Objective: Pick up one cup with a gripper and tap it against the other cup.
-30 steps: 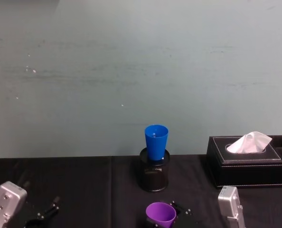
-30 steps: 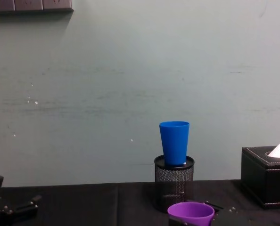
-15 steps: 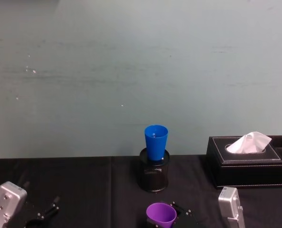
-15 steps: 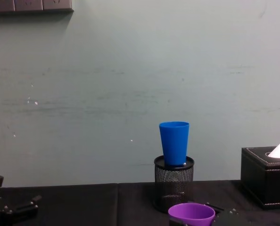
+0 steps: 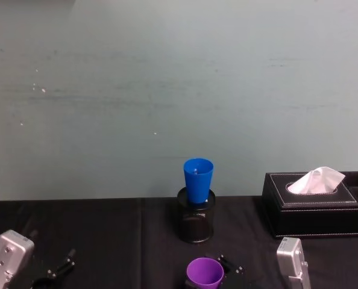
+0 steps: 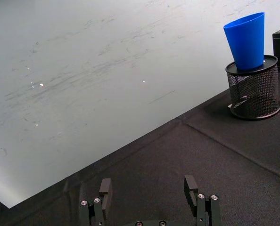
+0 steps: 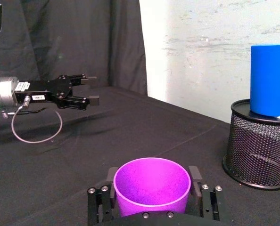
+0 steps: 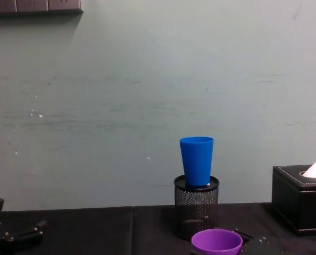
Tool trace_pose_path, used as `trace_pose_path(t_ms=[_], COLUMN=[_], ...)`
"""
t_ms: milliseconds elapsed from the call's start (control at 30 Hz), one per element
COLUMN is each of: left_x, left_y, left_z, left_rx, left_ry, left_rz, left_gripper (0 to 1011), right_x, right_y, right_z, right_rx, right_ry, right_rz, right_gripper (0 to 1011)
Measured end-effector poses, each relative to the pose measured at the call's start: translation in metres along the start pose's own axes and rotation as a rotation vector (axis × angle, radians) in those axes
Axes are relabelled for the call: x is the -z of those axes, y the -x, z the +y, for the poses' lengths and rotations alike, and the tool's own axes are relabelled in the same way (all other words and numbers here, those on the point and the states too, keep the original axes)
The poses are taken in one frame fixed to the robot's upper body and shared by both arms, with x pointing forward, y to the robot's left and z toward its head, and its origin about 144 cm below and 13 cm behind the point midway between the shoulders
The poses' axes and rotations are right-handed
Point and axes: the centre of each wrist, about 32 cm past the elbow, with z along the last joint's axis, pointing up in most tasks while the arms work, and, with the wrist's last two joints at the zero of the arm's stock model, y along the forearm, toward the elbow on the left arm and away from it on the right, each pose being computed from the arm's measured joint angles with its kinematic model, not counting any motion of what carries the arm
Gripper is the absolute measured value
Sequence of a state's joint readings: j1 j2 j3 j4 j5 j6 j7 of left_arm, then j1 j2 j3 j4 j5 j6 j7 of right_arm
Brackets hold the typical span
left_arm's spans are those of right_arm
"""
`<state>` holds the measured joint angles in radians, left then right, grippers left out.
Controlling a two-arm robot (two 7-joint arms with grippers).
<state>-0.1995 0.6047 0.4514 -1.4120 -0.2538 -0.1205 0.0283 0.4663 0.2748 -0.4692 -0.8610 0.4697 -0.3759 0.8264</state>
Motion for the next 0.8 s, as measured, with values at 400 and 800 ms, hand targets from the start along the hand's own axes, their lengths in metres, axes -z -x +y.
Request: trace_pose_path(t_ms=[400,800], left_x=[0.000,0.000], left_y=[0.000,0.000], left_z=[0.000,0.000], left_rx=[0.000,0.000], left_ry=[0.000,0.000], left_rz=[0.000,0.000], left_gripper=[1000,1000], right_x=[0.000,-0.013], right_y=[0.000,0.001], right_z=[0.000,0.002], right_rx=[0.001,-0.006], right_ry=[-0.001,-0.062], right_rz=[-0.001,-0.037], right_gripper=[1003,1003])
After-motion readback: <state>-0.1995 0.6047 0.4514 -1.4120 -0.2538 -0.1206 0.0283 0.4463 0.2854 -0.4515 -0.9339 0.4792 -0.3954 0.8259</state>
